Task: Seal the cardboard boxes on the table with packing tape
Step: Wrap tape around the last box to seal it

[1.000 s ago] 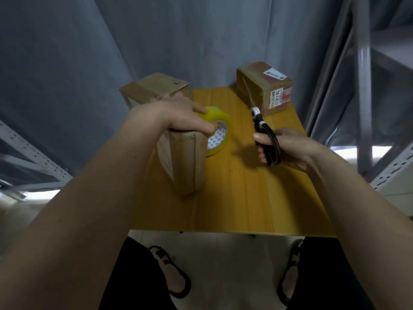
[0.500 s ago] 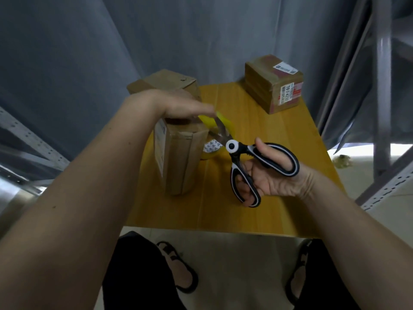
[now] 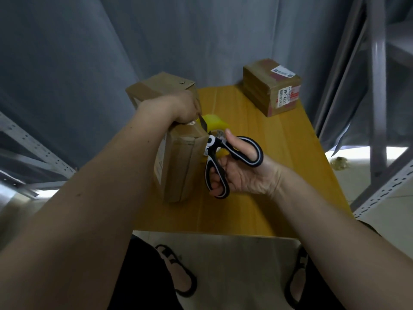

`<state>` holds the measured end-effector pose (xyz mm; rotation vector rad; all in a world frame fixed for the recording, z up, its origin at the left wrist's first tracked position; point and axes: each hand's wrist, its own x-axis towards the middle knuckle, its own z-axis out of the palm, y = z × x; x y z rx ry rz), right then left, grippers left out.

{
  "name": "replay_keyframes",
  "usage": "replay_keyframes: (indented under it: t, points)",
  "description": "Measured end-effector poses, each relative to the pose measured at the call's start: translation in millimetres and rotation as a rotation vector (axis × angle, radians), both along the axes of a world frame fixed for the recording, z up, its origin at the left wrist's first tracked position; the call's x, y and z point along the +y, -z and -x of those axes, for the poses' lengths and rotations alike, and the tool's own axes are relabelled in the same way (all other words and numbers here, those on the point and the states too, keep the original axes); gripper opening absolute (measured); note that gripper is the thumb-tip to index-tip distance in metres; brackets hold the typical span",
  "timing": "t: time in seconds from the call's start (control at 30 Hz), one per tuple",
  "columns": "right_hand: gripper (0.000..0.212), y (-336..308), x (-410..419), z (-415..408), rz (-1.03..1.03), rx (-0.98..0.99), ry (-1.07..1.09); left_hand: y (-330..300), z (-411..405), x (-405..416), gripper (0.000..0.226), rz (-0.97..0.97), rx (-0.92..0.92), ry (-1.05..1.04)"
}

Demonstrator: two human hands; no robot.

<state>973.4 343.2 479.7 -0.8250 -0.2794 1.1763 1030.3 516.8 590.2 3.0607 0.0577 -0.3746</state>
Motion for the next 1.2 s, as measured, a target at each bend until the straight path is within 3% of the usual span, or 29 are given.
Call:
replay_keyframes:
  t: [0.17, 0.47, 0.77, 0.93, 1.07, 1.2]
  points:
    - [0.067, -3.1, 8.8, 0.2, -0.018, -0.011, 0.055, 3.7, -1.2, -1.8, 0.047, 0.088, -0.009, 0.007]
    - [0.048, -2.6, 11.4, 2.2, 0.066, -0.028, 0.222, 4.4, -4.3, -2.0, 0.036, 0.064, 0.029, 0.093]
    - [0.048, -3.9, 7.9, -1.5, 0.172, -0.102, 0.312, 7.0, -4.9, 1.1, 0.031, 0.035, 0.056, 0.134]
    - [0.048, 0.3, 5.7, -1.2, 0.063, -0.072, 0.190, 10.5, -9.1, 2.6, 0.039, 0.002, 0.019, 0.116]
    - [0.057, 2.0, 2.5, -4.5, 0.082, -0.099, 0.080, 7.5, -5.0, 6.0, 0.049, 0.108, 0.015, 0.091]
    - [0.065, 2.2, -1.0, -5.3, 0.082, -0.098, -0.009, 7.6, -3.1, 4.4, 0.055, 0.075, 0.036, 0.094]
